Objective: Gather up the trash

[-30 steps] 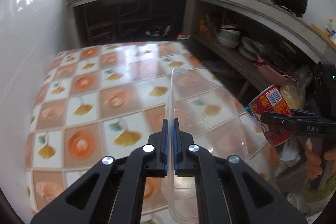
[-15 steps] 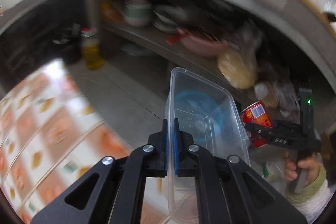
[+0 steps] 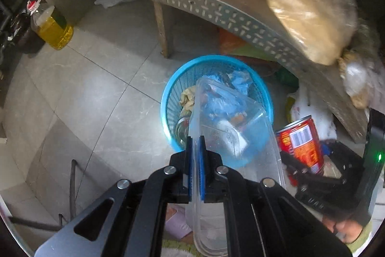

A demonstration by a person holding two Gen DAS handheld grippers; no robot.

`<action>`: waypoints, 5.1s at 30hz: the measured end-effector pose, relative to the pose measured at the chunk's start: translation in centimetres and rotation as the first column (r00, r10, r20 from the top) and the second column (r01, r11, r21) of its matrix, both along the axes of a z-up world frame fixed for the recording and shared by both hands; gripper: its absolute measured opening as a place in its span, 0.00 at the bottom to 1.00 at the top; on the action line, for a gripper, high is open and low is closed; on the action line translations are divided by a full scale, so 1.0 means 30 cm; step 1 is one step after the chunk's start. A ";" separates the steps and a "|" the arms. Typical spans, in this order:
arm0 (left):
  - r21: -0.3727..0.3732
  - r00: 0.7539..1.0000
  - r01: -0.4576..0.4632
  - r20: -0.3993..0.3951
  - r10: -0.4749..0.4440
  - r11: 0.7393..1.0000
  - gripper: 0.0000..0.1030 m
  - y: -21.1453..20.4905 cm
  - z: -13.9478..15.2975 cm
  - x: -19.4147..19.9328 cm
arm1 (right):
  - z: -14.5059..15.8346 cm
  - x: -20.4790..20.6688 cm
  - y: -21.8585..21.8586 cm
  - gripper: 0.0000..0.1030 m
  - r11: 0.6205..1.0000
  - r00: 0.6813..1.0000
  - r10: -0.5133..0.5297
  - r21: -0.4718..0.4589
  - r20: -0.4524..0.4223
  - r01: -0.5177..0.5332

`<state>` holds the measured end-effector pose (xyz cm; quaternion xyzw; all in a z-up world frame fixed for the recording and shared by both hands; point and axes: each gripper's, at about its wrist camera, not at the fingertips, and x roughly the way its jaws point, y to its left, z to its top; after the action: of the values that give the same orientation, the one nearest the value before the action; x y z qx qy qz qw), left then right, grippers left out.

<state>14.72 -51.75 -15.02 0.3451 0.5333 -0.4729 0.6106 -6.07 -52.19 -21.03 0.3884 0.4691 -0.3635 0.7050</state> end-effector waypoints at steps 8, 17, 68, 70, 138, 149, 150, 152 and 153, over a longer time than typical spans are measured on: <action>-0.142 0.997 -0.080 -0.026 0.077 0.987 0.58 -0.026 0.053 0.037 | -0.141 0.042 -0.122 0.66 0.999 0.999 -0.049 -0.015 -0.019 0.049; -0.283 0.998 -0.059 0.009 0.064 0.957 0.68 0.222 0.320 0.033 | -0.071 -0.050 -0.024 0.70 0.995 0.998 -0.056 -0.079 0.005 0.057; -0.434 0.523 -0.700 0.228 0.821 0.567 0.94 1.544 0.538 -0.436 | 0.765 -0.017 1.095 0.92 0.709 0.873 0.487 -0.598 0.032 -0.374; -0.416 0.534 -0.702 0.230 0.814 0.578 0.95 1.540 0.522 -0.441 | 0.751 -0.019 1.088 0.92 0.720 0.877 0.480 -0.578 0.016 -0.384; -0.303 0.456 -0.795 0.273 0.847 0.525 0.95 1.618 0.475 -0.415 | 0.688 -0.042 1.024 0.92 0.768 0.903 0.430 -0.533 0.017 -0.356; -0.297 0.463 -0.792 0.276 0.842 0.533 0.95 1.606 0.478 -0.414 | 0.683 -0.047 1.037 0.92 0.768 0.905 0.425 -0.535 0.015 -0.352; -0.295 0.464 -0.793 0.276 0.842 0.534 0.95 1.606 0.478 -0.413 | 0.683 -0.047 1.037 0.92 0.767 0.905 0.426 -0.536 0.015 -0.352; -0.293 0.466 -0.792 0.277 0.840 0.536 0.95 1.604 0.477 -0.411 | 0.681 -0.050 1.042 0.92 0.766 0.905 0.425 -0.538 0.013 -0.352; -0.293 0.467 -0.791 0.277 0.840 0.536 0.95 1.603 0.477 -0.411 | 0.680 -0.049 1.042 0.92 0.766 0.905 0.425 -0.538 0.012 -0.352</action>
<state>2.39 -3.65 -0.71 0.0955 0.4711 -0.0774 0.8735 -7.56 -20.93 -0.62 0.0993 0.3742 -0.2961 0.8732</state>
